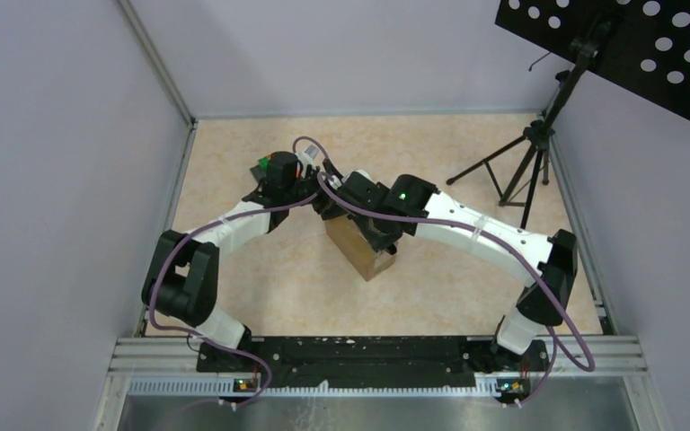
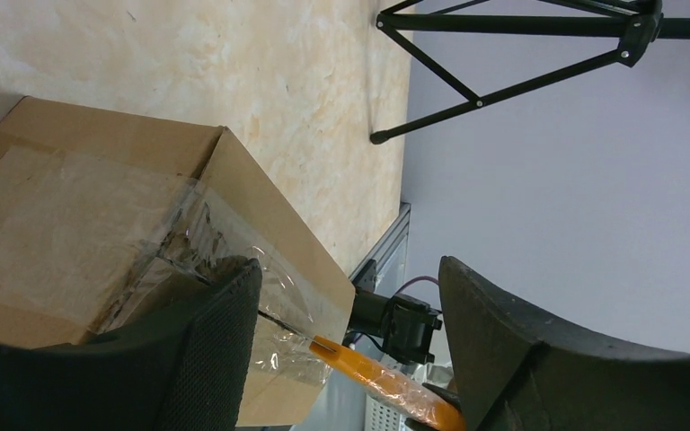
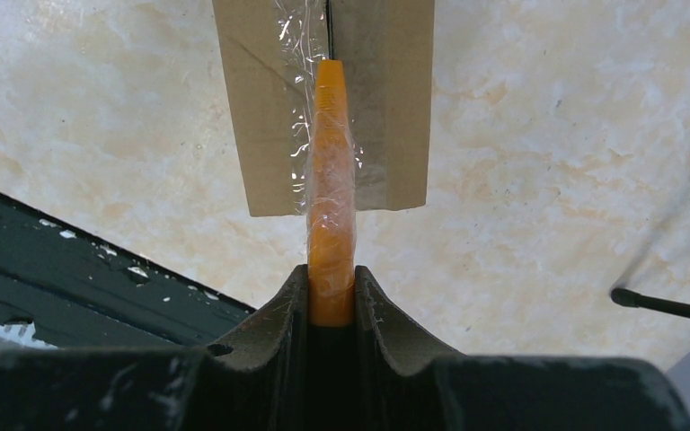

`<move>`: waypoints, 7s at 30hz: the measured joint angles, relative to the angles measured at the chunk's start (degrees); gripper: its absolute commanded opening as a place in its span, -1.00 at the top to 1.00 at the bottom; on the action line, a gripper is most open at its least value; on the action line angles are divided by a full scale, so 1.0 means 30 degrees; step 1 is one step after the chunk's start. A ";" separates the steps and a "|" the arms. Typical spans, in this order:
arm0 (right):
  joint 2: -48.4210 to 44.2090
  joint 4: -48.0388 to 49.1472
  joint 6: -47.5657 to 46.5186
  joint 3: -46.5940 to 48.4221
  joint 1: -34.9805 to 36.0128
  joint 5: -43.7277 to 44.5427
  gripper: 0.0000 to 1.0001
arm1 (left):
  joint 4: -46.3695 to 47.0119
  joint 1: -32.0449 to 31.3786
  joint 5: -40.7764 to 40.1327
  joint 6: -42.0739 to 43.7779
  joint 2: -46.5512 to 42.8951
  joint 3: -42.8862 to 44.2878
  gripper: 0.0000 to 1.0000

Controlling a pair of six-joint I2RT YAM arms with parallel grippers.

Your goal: Unpack the express box

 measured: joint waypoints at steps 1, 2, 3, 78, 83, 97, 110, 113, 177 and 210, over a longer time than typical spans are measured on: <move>0.0000 -0.0007 0.0000 0.0000 0.0000 0.0000 1.00 | 0.0058 0.0000 -0.0015 0.0036 -0.0007 -0.0022 -0.53; 0.0000 -0.0029 0.0000 0.0000 0.0000 0.0000 1.00 | 0.0073 0.0000 -0.0036 0.0080 0.0000 -0.0029 -0.53; 0.0000 -0.0036 0.0000 -0.0007 0.0000 0.0000 1.00 | 0.0073 0.0000 -0.0051 0.0131 0.0000 -0.0029 -0.53; -0.2761 -0.2608 0.0437 -0.2222 0.0270 -0.1319 1.00 | 0.0510 0.0182 0.0408 0.0976 0.0750 0.0036 -0.52; -0.3060 -0.2841 0.0554 -0.2382 0.0270 -0.1392 1.00 | 0.0627 0.0211 0.0510 0.0969 0.0838 0.0044 -0.52; -0.3803 -0.3038 0.0933 -0.3191 0.0313 -0.1756 1.00 | 0.0678 0.0379 0.0787 0.0976 0.1005 0.0124 -0.51; -0.4641 -0.3446 0.1231 -0.3920 0.0408 -0.2157 1.00 | 0.0699 0.0423 0.0845 0.0976 0.1093 0.0175 -0.51; -0.4809 -0.3555 0.1239 -0.4146 0.0423 -0.2273 1.00 | 0.0699 0.0430 0.0838 0.0976 0.1093 0.0175 -0.51; -0.7176 0.6659 0.7796 -1.1795 -0.3738 -0.0962 1.00 | -0.9690 0.0131 -1.0207 0.7701 0.0852 0.2229 0.06; -0.4291 1.0309 0.3621 -1.0790 -0.8910 -0.0328 1.00 | -1.2174 -0.1909 -0.9741 0.9449 -0.2171 0.4809 -0.33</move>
